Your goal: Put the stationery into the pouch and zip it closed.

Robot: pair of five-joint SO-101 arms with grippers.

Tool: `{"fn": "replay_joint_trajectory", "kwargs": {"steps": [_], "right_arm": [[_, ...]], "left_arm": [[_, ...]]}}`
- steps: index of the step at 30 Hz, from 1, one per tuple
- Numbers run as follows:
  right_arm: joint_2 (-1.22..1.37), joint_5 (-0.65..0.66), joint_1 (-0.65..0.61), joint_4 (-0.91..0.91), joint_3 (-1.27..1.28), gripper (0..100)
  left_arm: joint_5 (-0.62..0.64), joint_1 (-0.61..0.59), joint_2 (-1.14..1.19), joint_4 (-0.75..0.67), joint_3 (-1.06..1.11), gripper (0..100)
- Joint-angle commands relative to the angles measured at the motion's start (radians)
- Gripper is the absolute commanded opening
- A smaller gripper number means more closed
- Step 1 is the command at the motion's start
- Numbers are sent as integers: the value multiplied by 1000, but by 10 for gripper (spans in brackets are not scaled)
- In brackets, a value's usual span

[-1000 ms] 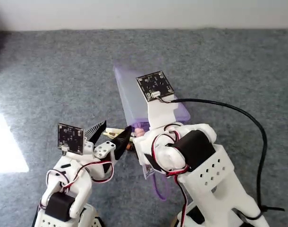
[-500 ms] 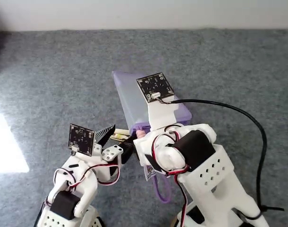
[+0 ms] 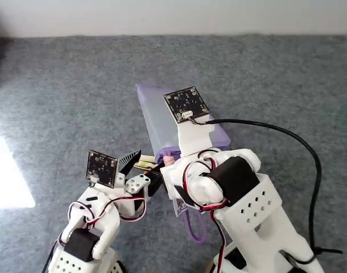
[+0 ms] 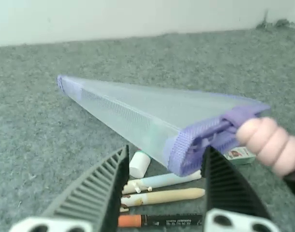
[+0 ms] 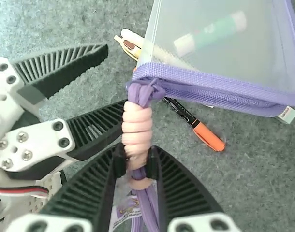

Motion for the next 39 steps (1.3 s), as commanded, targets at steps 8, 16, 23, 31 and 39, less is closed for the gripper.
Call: {"fn": "replay_joint_trajectory", "kwargs": {"steps": [8,16,23,31,39], "right_arm": [[-41,17,5,38,29,8],[-41,17,1,35,28,8],[-33,17,-97,42,31,8],[-30,17,-104,77,32,8],[-108,17,-102,85,166,8]], "left_arm": [[-29,-80,3,-34,5,136],[-63,-78,0,-37,7,90],[-133,9,-3,-32,7,90],[-199,58,2,-3,7,83],[-232,57,2,26,7,12]]}}
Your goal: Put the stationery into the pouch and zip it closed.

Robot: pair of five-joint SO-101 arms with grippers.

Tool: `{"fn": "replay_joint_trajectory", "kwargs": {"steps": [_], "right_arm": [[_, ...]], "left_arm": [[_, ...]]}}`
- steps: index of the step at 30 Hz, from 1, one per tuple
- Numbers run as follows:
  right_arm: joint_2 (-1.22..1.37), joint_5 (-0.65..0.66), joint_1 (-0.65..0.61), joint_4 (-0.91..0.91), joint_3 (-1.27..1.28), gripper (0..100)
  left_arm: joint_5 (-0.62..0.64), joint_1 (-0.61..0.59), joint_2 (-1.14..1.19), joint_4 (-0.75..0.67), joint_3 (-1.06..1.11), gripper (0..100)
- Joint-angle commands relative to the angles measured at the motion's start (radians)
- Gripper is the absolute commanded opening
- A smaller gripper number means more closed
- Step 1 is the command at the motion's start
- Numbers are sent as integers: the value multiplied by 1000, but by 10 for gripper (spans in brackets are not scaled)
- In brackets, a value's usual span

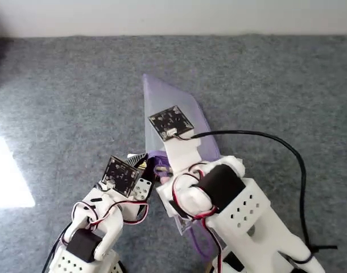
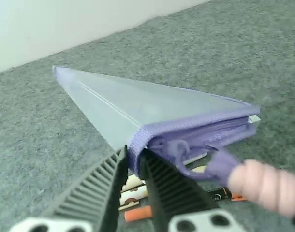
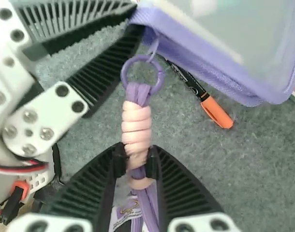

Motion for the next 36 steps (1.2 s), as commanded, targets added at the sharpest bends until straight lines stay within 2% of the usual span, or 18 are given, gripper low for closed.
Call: {"fn": "replay_joint_trajectory", "kwargs": {"steps": [1,5,12,18,23,26,31,36], "right_arm": [[-81,8,-7,41,49,8],[-189,31,53,41,112,8],[-363,230,354,39,192,8],[-415,348,558,-10,209,8],[-415,350,590,-189,209,8],[-415,350,595,-271,210,8],[-414,345,595,-274,226,8],[-418,344,590,-274,252,8]], "left_arm": [[-11,3,2,3,-5,12],[-11,-25,2,18,-5,11],[-11,-138,2,97,-10,11],[-8,-152,-5,222,-81,11],[23,-155,-5,313,-159,11],[20,-218,-5,324,-163,11],[18,-252,-2,410,-219,11],[25,-218,-2,407,-217,43]]}}
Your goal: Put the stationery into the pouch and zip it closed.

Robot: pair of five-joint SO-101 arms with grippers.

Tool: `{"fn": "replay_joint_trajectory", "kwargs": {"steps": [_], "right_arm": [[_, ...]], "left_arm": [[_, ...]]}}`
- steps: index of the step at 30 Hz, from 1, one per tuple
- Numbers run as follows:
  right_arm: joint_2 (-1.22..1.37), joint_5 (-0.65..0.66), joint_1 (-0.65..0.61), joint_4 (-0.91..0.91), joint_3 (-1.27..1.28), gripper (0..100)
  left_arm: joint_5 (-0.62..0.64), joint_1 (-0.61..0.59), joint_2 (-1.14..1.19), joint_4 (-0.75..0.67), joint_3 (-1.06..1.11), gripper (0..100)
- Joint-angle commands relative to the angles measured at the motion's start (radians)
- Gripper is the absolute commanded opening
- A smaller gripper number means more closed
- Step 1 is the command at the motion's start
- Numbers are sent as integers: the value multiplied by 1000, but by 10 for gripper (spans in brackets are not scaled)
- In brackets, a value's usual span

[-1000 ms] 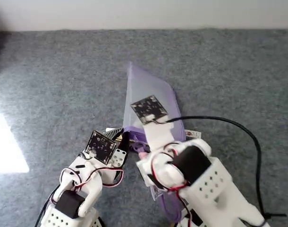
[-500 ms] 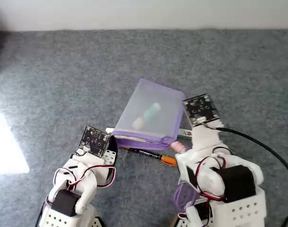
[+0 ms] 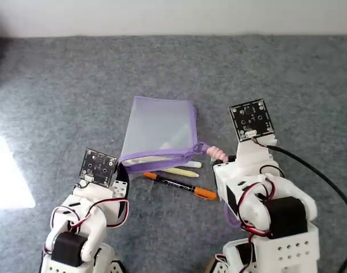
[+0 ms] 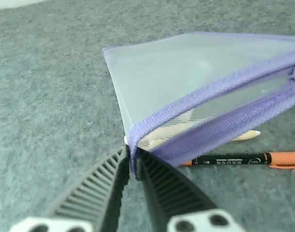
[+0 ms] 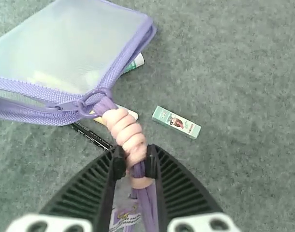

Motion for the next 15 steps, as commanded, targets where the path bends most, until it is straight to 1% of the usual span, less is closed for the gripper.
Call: {"fn": "replay_joint_trajectory", "kwargs": {"steps": [1,4,6,9,15], "right_arm": [[-21,3,18,-25,-8,8],[-25,3,18,-25,-6,8],[-25,6,18,-25,-6,8],[-25,6,18,-25,-6,8],[-25,5,16,-25,-6,8]], "left_arm": [[15,15,12,6,-50,74],[51,14,17,5,-50,187],[72,14,18,-3,-44,235],[72,12,18,-52,2,238],[71,15,18,-207,99,201]]}}
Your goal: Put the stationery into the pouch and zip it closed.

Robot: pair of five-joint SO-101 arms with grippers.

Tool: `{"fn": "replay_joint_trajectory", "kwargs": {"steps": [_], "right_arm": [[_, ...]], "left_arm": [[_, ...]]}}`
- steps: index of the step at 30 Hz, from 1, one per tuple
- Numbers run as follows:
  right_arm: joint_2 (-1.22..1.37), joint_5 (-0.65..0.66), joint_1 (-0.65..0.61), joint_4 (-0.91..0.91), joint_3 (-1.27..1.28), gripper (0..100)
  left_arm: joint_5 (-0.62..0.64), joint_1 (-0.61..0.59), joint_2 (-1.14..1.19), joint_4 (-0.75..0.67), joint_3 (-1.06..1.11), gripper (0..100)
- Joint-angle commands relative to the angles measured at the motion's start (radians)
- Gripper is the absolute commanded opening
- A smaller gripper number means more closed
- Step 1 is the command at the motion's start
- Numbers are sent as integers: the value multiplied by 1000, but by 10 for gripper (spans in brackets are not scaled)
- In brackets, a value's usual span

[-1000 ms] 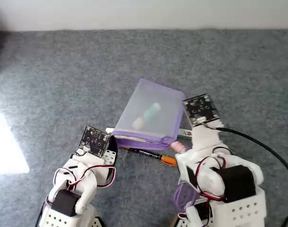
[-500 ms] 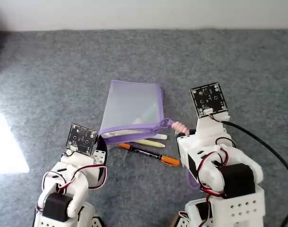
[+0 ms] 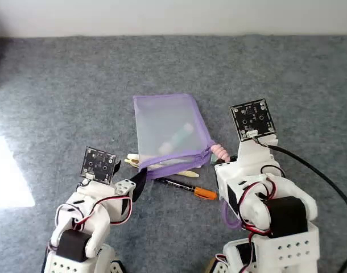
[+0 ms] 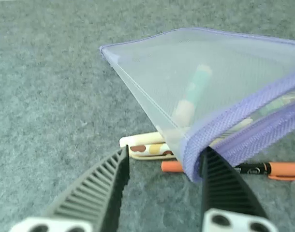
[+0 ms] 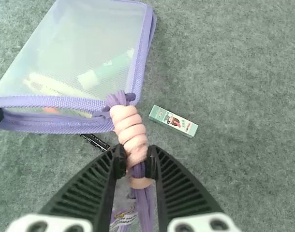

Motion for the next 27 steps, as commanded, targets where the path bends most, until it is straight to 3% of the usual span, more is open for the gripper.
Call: {"fn": "replay_joint_trajectory", "kwargs": {"steps": [1,7,16,22,27], "right_arm": [[-25,5,10,-25,-6,8],[-25,6,10,-25,-6,8],[-27,8,-41,-25,-17,8],[-25,8,-148,-24,-77,8],[-25,11,-170,58,-117,8]], "left_arm": [[14,5,11,-100,22,190],[14,6,11,-229,87,152],[23,21,9,-535,191,152],[80,138,5,-542,191,152],[98,106,9,-542,191,152]]}}
